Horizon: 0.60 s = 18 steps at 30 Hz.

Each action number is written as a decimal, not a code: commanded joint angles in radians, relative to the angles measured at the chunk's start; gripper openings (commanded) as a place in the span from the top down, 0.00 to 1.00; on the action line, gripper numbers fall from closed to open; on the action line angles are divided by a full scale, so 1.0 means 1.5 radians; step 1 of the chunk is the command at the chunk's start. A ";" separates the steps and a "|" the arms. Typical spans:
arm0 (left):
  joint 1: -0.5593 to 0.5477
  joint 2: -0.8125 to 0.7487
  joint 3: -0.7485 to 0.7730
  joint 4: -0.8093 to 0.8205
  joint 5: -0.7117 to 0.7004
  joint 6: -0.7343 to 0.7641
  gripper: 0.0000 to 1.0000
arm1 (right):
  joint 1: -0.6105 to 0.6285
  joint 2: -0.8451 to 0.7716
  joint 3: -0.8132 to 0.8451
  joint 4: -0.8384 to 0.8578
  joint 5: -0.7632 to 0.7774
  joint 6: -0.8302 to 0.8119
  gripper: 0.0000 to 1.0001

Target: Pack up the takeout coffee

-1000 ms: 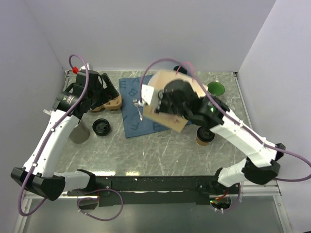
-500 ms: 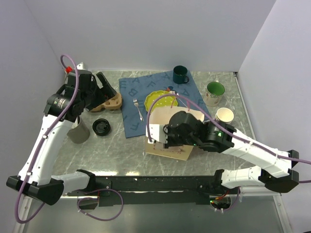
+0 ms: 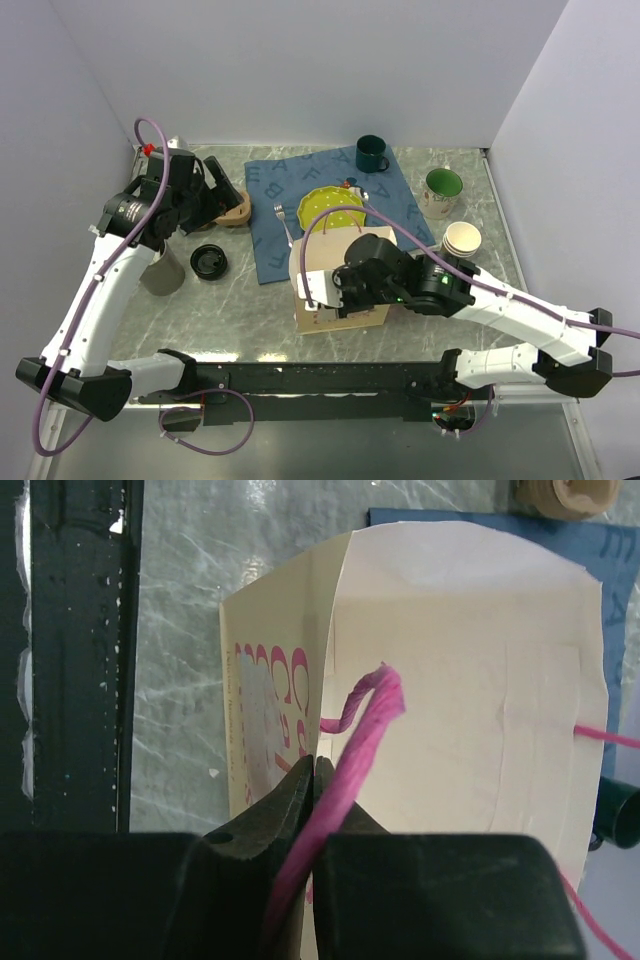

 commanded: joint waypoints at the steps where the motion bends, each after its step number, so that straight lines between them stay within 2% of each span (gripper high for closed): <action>1: 0.003 0.000 0.012 -0.008 -0.024 0.016 0.03 | 0.004 0.013 0.030 0.032 -0.019 0.006 0.90; 11: 0.003 0.007 0.031 -0.024 -0.055 0.034 0.03 | 0.009 0.071 0.095 0.009 0.002 0.087 0.86; 14: 0.003 0.011 0.034 -0.027 -0.060 0.034 0.03 | 0.010 0.072 0.096 0.003 0.016 0.096 0.76; 15: 0.003 0.010 0.035 -0.029 -0.060 0.034 0.03 | 0.009 0.071 0.099 0.002 0.022 0.099 0.65; 18: 0.003 0.010 0.040 -0.035 -0.069 0.035 0.04 | 0.010 0.065 0.116 -0.006 0.023 0.115 0.46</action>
